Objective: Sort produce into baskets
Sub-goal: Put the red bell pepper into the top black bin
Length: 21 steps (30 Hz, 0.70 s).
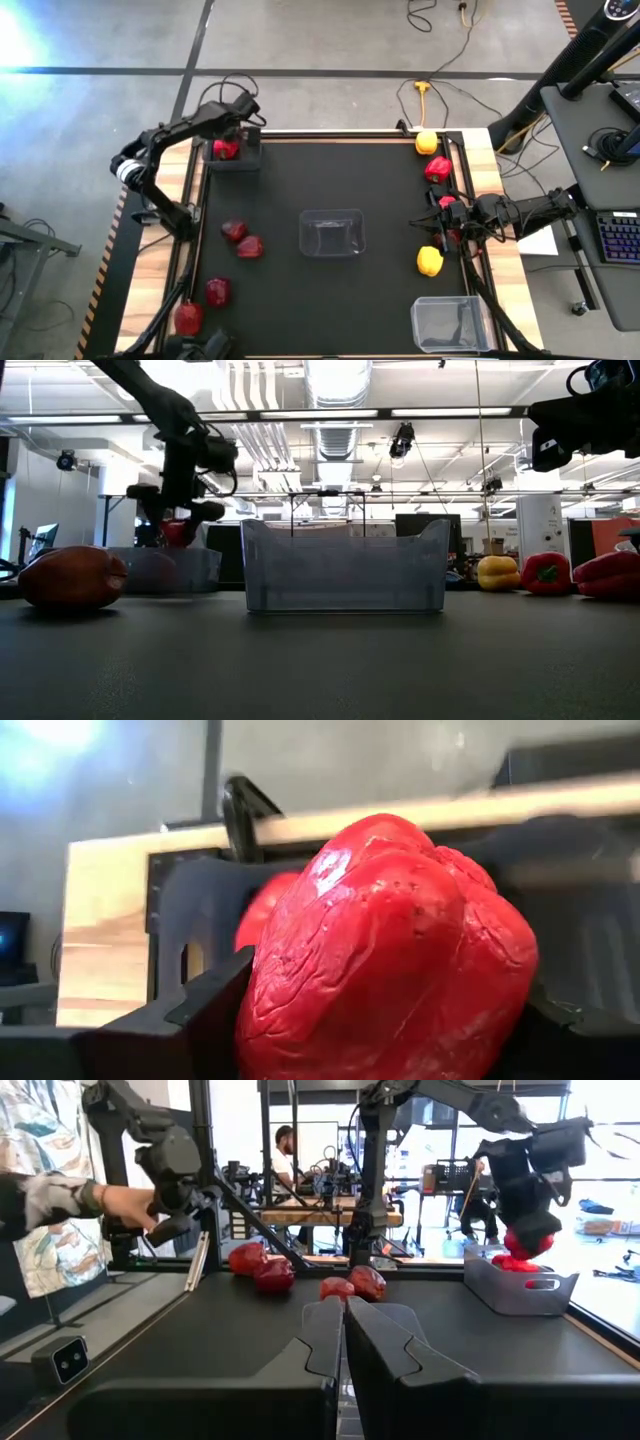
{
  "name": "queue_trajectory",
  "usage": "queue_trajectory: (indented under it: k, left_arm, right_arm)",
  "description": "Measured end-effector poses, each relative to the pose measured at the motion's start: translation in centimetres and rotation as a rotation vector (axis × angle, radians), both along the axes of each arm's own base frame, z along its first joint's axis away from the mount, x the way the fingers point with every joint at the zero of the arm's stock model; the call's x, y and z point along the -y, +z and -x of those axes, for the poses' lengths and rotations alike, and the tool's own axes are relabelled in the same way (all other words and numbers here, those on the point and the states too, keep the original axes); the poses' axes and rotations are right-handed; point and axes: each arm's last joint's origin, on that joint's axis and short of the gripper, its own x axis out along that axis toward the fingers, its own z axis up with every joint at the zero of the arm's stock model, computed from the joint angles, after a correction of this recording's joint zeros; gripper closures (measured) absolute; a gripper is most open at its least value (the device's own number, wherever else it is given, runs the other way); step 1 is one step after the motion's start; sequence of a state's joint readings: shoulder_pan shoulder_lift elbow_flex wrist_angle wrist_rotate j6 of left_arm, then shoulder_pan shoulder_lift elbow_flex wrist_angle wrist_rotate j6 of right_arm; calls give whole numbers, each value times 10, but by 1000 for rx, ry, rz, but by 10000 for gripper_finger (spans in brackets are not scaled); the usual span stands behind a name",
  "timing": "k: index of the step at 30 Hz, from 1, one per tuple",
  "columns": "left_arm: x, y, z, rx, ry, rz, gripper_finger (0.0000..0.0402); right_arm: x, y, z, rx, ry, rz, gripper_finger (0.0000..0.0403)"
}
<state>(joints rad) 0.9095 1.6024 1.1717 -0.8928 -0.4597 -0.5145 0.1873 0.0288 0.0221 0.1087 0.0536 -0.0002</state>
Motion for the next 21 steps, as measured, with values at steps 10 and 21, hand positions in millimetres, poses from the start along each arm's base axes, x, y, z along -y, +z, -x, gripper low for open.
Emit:
queue_trajectory:
  k: [10, 21]
  left_arm:
    - [0, 5, -12, 7, -246, -25, 125]
    - [-2, 4, -15, 147, -153, -37, 125]
  right_arm:
    - [0, 0, 0, 0, 0, 0, 392]
    - [0, 0, 0, 0, 0, 0, 392]
